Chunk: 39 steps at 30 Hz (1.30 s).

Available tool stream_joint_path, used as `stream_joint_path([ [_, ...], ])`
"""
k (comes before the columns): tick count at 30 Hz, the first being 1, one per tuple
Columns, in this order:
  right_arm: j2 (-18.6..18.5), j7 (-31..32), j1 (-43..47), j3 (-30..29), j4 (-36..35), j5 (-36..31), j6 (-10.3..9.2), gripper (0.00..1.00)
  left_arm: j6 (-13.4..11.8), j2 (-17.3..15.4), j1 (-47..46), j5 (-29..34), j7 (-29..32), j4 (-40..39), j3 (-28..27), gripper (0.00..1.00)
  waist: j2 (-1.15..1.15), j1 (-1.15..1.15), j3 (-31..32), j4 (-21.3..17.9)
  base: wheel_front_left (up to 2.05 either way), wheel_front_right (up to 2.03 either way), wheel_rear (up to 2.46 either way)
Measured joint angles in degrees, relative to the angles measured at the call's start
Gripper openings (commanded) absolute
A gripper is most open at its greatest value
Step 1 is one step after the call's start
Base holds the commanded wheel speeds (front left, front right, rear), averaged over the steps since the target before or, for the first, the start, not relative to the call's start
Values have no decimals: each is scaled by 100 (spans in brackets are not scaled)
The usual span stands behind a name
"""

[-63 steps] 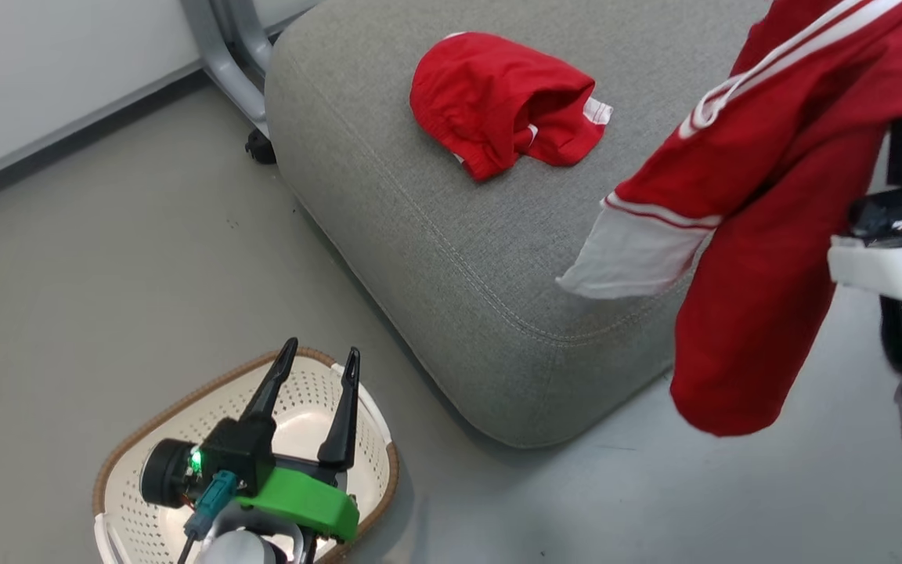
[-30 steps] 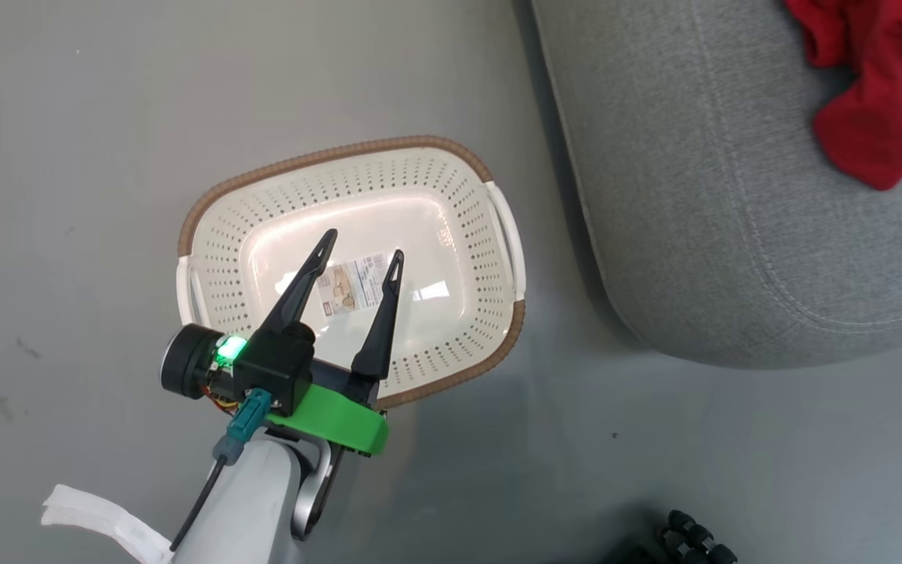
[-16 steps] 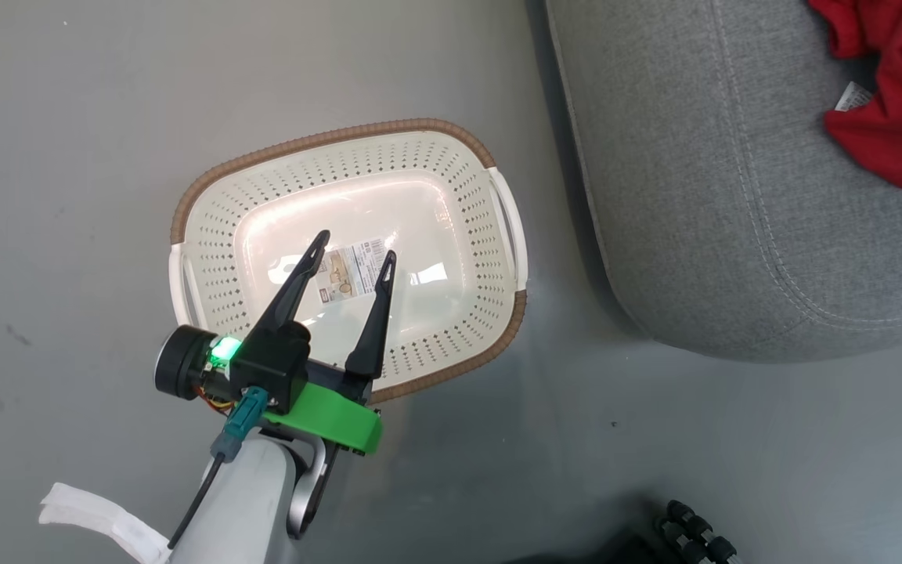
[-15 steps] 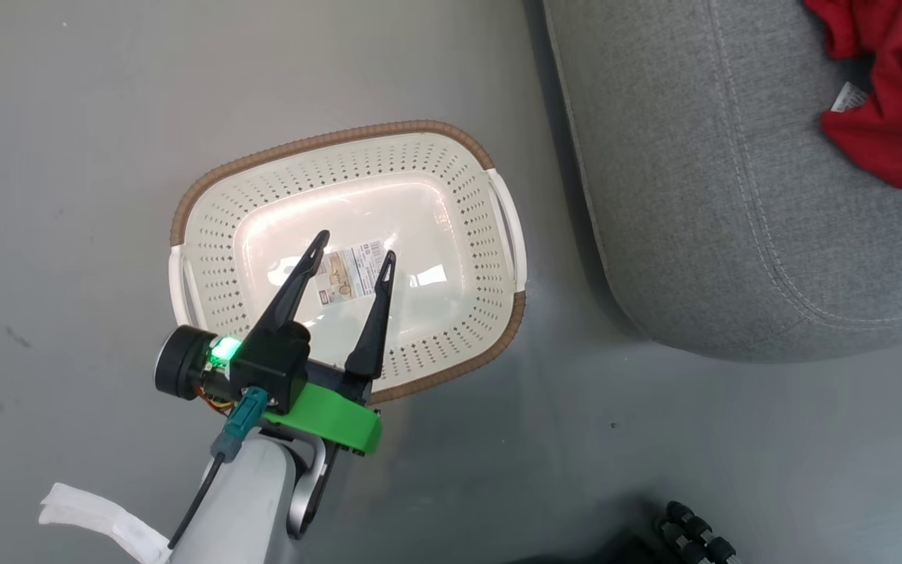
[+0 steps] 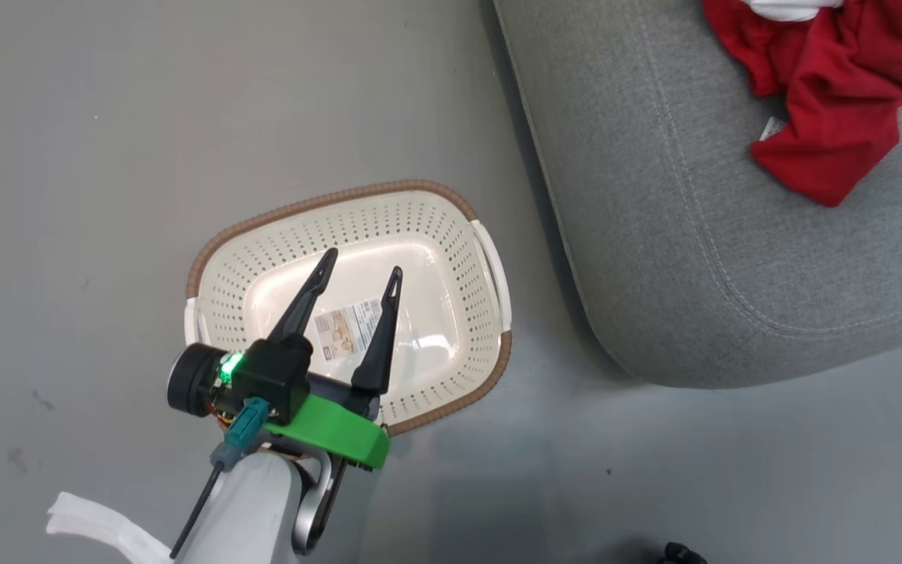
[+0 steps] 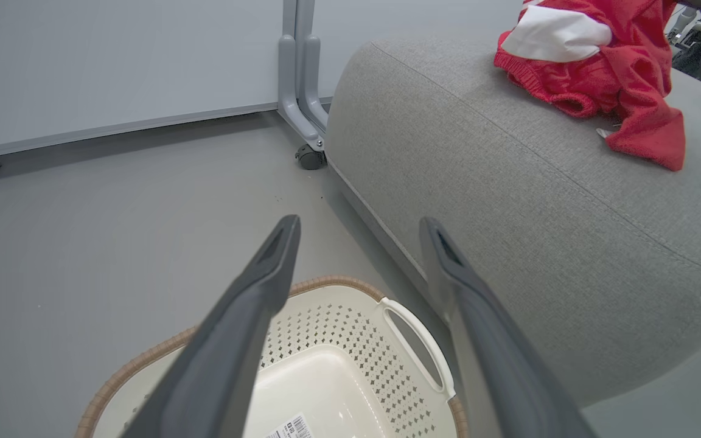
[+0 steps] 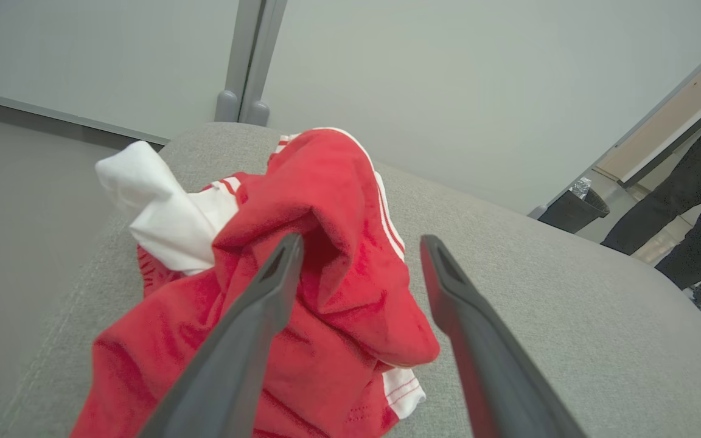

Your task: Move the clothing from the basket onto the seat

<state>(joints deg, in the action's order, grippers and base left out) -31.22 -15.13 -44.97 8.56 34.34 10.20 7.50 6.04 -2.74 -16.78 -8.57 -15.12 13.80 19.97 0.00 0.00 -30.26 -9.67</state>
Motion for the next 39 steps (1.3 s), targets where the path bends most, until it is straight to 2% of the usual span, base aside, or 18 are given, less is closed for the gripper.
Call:
stream_joint_path([
  [7,86,0,771,-422,-1107,-111,1,100,-160,0,388,-415,0,-124,-36,100,0,0,753,-27,0,0,0],
  [12,337,0,1376,-584,-2045,-126,0,100,-256,0,650,-584,0,-237,-250,100,0,0,1256,0,0,0,0],
  [18,749,0,2203,-801,-2841,-124,1,100,-333,-1,968,-666,-1,-363,-472,100,0,0,1816,107,0,0,0],
  [22,1209,0,2721,-1080,-3167,-144,1,100,-390,-1,1166,-798,-1,-437,-639,100,0,-1,2141,243,0,0,0],
  [25,1467,0,3079,-1089,-3351,-182,0,100,-411,-2,1328,-818,-1,-472,-735,100,0,-1,2332,385,0,0,0],
  [27,1510,0,3307,-989,-3418,-370,1,100,-408,-3,1436,-820,-1,-475,-777,100,0,-1,2428,491,0,0,0],
  [30,1814,1,3572,-973,-3470,-256,1,100,-409,-3,1560,-837,-1,-474,-873,100,0,-1,2564,658,0,0,0],
  [39,2161,0,4132,-814,-3483,-263,1,100,-426,-4,1751,-847,0,-467,-998,100,0,-1,2886,1149,0,0,0],
])
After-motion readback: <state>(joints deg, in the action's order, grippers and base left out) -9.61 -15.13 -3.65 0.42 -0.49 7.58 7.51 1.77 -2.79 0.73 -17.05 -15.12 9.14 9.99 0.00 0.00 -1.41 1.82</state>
